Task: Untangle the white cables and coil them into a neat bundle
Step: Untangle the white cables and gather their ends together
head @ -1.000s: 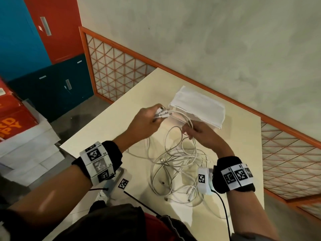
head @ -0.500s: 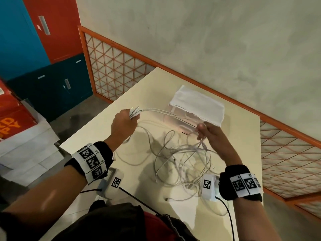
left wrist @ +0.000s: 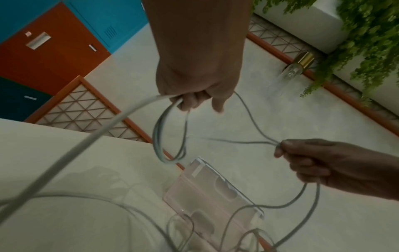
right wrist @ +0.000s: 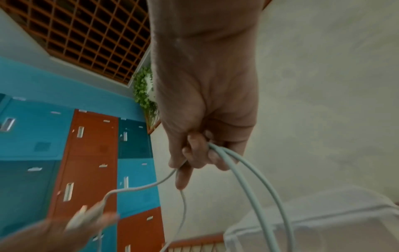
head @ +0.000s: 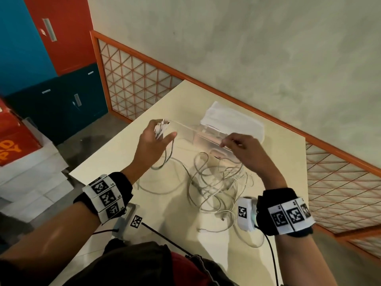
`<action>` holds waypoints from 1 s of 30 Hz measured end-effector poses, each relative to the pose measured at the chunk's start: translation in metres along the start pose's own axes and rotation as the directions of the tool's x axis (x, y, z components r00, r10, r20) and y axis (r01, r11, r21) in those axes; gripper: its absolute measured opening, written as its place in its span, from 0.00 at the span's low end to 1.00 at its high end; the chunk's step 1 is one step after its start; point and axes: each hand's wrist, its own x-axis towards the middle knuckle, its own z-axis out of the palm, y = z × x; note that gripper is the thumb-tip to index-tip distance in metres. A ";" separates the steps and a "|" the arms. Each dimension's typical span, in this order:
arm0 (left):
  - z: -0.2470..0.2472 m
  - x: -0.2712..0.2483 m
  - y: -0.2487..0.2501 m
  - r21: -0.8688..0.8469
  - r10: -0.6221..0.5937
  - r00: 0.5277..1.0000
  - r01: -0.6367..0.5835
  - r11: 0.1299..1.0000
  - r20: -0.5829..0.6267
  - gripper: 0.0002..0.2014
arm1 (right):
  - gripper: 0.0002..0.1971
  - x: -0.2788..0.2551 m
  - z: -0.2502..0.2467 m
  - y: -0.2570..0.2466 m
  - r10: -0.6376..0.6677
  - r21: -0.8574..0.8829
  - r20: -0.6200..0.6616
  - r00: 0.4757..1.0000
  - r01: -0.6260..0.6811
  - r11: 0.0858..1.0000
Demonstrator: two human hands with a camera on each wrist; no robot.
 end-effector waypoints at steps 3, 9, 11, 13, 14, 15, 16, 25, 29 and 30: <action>0.004 -0.010 0.021 -0.119 0.137 0.988 -0.146 0.982 -0.074 0.17 | 0.12 -0.001 0.021 0.005 0.050 -0.071 0.126 0.991 -0.041 0.997; 0.017 -0.020 0.033 -0.150 0.216 0.976 -0.215 0.965 -0.006 0.26 | 0.14 0.003 0.044 -0.001 0.180 -0.176 0.136 0.974 -0.155 0.972; 0.017 -0.020 0.028 -0.126 0.223 0.974 -0.225 0.966 -0.029 0.25 | 0.14 0.005 0.044 0.005 0.265 -0.196 0.043 0.963 -0.252 0.948; 0.014 -0.019 0.023 -0.106 0.185 0.980 -0.193 0.975 -0.078 0.23 | 0.14 0.007 0.041 0.014 0.359 -0.234 -0.049 0.932 -0.360 0.903; 0.012 -0.017 0.020 -0.102 0.168 0.981 -0.177 0.979 -0.096 0.21 | 0.13 0.007 0.039 0.017 0.402 -0.274 -0.085 0.912 -0.409 0.870; 0.011 -0.016 0.017 -0.099 0.163 0.981 -0.174 0.980 -0.103 0.19 | 0.13 0.006 0.038 0.020 0.431 -0.316 -0.109 0.896 -0.442 0.840; 0.011 -0.015 0.015 -0.095 0.170 0.981 -0.178 0.979 -0.090 0.16 | 0.12 0.005 0.038 0.020 0.431 -0.342 -0.113 0.895 -0.443 0.829; 0.027 -0.029 0.018 -0.052 0.061 0.784 -0.037 0.998 0.618 0.12 | 0.11 0.005 0.038 -0.022 0.017 -0.015 0.214 0.977 -0.014 1.000; 0.021 -0.021 0.026 -0.056 0.135 0.866 -0.123 0.991 0.482 0.14 | 0.11 0.000 0.032 -0.018 0.032 0.243 0.192 0.981 -0.079 0.967; 0.018 -0.017 0.030 -0.072 0.177 0.899 -0.161 0.984 0.401 0.15 | 0.10 -0.001 0.033 -0.013 0.043 0.274 0.194 0.980 -0.096 0.957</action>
